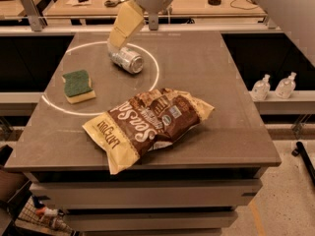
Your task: Place 7up can upright
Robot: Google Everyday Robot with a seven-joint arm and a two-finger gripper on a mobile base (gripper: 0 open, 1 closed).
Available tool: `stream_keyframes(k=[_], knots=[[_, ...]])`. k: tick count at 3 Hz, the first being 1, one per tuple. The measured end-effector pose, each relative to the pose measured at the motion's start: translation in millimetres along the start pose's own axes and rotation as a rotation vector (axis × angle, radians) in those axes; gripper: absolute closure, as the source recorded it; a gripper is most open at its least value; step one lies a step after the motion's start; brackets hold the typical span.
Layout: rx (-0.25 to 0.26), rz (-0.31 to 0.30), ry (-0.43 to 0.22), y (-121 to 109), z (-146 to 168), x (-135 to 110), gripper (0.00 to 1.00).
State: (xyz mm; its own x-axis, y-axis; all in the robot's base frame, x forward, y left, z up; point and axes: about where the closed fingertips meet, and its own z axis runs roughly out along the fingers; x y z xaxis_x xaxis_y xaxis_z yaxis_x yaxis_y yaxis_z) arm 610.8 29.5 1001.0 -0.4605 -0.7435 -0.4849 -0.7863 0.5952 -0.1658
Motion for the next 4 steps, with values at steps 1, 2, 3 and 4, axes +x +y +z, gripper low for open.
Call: stream_keyframes(k=[1, 2, 3, 4], knots=[[-0.005, -0.008, 0.013, 2.0, 7.8, -11.0, 0.00], [0.022, 0.012, 0.072, 6.3, 21.0, -23.4, 0.00], [0.075, 0.055, 0.137, 15.1, 34.4, -32.3, 0.00], [0.090, 0.090, 0.181, 18.0, 55.6, -39.2, 0.00]])
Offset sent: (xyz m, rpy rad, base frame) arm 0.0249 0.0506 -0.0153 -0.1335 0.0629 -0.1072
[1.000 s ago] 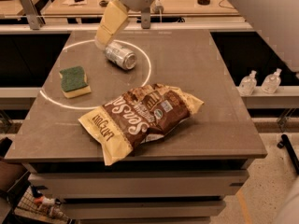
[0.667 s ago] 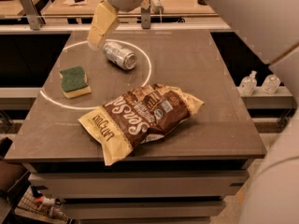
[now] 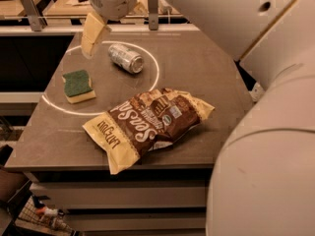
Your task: Place 7up can upright
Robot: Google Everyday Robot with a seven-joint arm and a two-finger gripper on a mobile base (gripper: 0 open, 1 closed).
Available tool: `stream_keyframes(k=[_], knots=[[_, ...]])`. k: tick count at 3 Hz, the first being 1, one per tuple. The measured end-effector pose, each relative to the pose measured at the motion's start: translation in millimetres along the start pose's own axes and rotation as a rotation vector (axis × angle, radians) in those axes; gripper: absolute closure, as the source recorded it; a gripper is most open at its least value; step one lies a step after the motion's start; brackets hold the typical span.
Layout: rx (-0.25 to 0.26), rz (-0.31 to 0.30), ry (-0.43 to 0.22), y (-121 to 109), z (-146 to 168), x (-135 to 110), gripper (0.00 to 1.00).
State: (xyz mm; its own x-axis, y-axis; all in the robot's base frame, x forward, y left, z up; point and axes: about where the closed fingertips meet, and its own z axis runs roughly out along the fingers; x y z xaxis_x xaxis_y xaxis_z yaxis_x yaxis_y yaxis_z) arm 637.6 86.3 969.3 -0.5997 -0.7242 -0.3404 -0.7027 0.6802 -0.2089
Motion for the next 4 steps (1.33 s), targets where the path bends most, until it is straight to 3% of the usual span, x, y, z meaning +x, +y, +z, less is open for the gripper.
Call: stream_keyframes(k=[4], knots=[[-0.093, 0.034, 0.049, -10.2, 59.3, -21.2, 0.00]])
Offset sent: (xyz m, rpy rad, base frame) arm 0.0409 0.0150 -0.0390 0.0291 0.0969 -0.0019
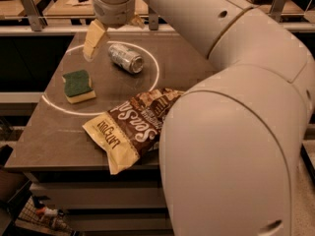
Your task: Place 7up can upright
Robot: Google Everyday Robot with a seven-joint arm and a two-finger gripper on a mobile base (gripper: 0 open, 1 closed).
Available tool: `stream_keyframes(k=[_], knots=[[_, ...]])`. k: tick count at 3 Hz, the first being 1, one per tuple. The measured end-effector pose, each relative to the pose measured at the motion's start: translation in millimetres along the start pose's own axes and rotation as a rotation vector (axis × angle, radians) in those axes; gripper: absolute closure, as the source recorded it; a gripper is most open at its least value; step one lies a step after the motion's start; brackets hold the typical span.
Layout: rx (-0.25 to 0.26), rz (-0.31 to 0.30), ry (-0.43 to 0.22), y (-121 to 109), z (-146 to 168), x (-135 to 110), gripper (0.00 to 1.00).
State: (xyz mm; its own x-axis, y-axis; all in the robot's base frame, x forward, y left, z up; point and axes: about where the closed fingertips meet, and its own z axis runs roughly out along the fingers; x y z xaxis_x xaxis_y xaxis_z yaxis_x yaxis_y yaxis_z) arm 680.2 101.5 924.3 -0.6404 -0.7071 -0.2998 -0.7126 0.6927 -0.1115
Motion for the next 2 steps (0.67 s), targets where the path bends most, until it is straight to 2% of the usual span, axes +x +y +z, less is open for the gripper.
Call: stream_keyframes(k=[2], knots=[[-0.005, 0.045, 0.053, -7.3, 17.8, 0.2, 0.00]])
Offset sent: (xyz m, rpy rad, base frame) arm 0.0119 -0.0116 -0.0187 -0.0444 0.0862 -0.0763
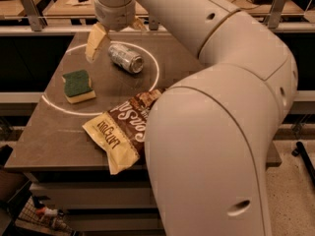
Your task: Place 7up can upright
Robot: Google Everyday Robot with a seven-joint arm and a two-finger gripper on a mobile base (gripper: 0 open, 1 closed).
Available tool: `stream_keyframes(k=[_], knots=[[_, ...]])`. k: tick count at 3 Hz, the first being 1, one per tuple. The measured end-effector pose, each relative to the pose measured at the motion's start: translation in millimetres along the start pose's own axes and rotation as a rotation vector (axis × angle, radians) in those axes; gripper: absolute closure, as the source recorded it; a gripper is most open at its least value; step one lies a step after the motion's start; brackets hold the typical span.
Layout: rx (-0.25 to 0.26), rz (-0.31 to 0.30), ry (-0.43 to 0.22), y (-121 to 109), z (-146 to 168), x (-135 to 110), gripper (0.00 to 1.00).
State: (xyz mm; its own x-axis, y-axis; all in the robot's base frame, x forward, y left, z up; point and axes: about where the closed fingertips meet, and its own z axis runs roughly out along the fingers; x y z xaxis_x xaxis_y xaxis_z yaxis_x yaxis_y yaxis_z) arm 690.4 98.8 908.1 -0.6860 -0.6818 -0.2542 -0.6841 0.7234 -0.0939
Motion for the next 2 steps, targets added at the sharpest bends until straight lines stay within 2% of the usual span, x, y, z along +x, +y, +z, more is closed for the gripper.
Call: stream_keyframes(k=[2], knots=[[-0.039, 0.008, 0.022, -3.3, 21.0, -3.6, 0.00]])
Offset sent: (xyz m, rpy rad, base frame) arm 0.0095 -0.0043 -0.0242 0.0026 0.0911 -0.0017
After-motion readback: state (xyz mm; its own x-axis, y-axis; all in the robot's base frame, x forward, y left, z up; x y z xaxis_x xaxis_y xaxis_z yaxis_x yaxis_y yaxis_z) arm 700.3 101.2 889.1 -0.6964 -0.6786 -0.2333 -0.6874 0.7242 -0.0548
